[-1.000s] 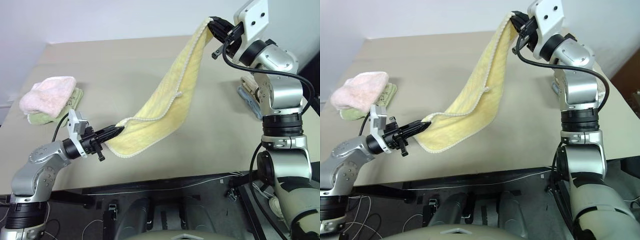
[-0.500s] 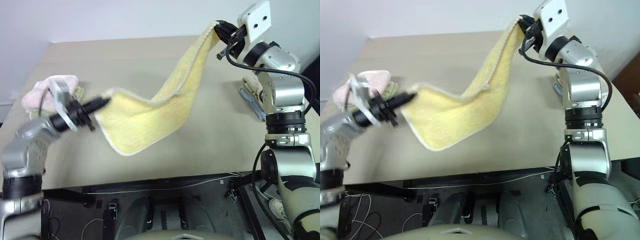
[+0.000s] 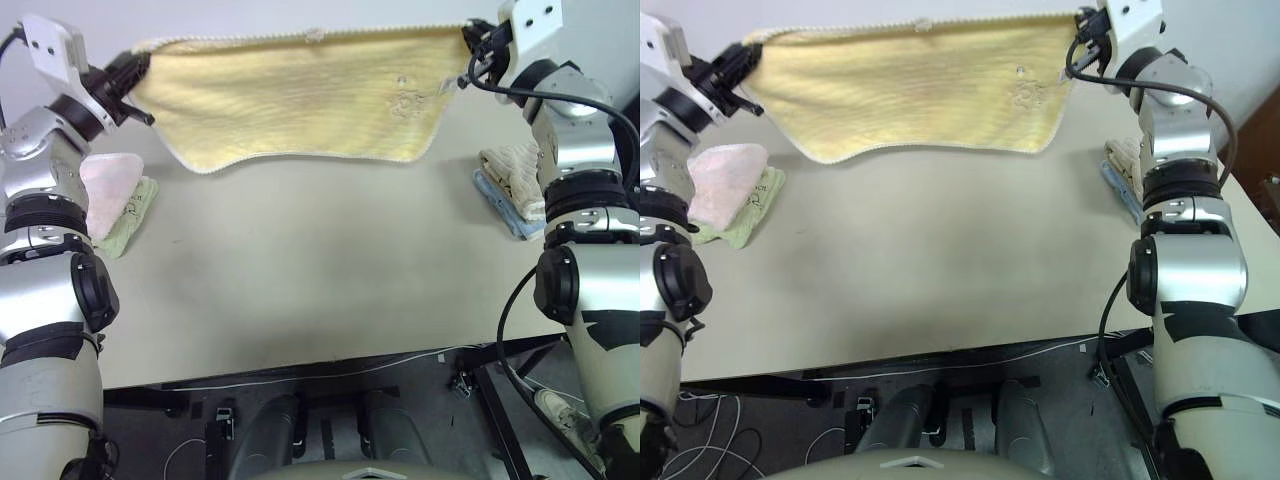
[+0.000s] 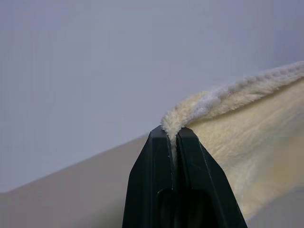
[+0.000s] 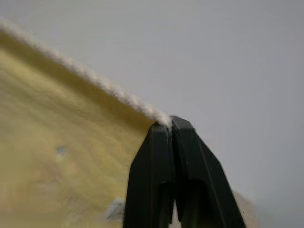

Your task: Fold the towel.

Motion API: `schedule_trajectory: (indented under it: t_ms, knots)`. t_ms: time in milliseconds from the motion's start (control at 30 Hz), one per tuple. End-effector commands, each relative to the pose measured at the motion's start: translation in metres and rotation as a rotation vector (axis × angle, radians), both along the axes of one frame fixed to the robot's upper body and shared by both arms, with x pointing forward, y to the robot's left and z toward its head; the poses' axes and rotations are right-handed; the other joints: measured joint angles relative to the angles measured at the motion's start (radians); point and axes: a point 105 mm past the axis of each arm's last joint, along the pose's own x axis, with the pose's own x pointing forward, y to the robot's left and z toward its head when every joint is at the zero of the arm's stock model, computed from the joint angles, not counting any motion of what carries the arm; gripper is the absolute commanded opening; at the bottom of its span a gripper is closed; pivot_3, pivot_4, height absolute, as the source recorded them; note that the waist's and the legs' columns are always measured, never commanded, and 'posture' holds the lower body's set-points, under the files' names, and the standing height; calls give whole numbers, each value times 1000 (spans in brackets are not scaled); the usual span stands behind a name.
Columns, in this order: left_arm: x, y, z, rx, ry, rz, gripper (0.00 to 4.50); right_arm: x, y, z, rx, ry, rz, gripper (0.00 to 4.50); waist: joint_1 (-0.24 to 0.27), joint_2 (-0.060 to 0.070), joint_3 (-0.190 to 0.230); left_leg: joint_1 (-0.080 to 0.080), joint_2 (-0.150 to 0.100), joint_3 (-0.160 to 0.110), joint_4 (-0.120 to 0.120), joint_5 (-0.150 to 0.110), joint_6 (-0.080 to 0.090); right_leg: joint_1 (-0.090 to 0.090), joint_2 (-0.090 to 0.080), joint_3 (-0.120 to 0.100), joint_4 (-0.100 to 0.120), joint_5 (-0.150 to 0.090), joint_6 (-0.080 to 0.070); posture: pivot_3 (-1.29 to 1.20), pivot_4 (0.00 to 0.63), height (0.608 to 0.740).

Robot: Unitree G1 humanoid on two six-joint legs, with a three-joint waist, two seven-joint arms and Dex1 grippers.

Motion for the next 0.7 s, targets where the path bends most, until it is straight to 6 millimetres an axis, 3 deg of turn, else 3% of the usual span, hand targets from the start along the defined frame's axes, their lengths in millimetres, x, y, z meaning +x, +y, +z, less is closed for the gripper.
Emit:
schedule_trajectory:
  t_ms: [33,133,267,400,700]
  knots:
    - [-22,2,-18,38,48,-192,25,-25,5,-7,-44,9,155,0,1,0,0,0,0,0,0,0,0,0,0,0,0,0,0,0,150,740]
    - [-49,7,-52,76,170,-363,25,-52,9,-43,-110,133,258,0,0,0,0,-3,0,0,3,-3,5,-2,0,0,2,0,0,0,150,740]
    - [-76,21,-84,95,289,-411,25,-90,11,-73,-138,283,371,0,2,0,0,-14,1,0,17,-4,6,-13,-2,1,14,0,0,0,150,740]
    - [-104,15,-108,144,363,-469,25,-132,-3,-107,-189,544,448,0,10,0,0,-11,1,-2,20,-5,5,-9,-5,1,15,0,0,0,150,740]
    - [-157,0,-136,146,504,-518,25,-168,-28,-132,-287,774,445,0,7,1,0,-8,1,-1,17,-6,4,-6,-8,2,12,-3,-6,0,150,740]
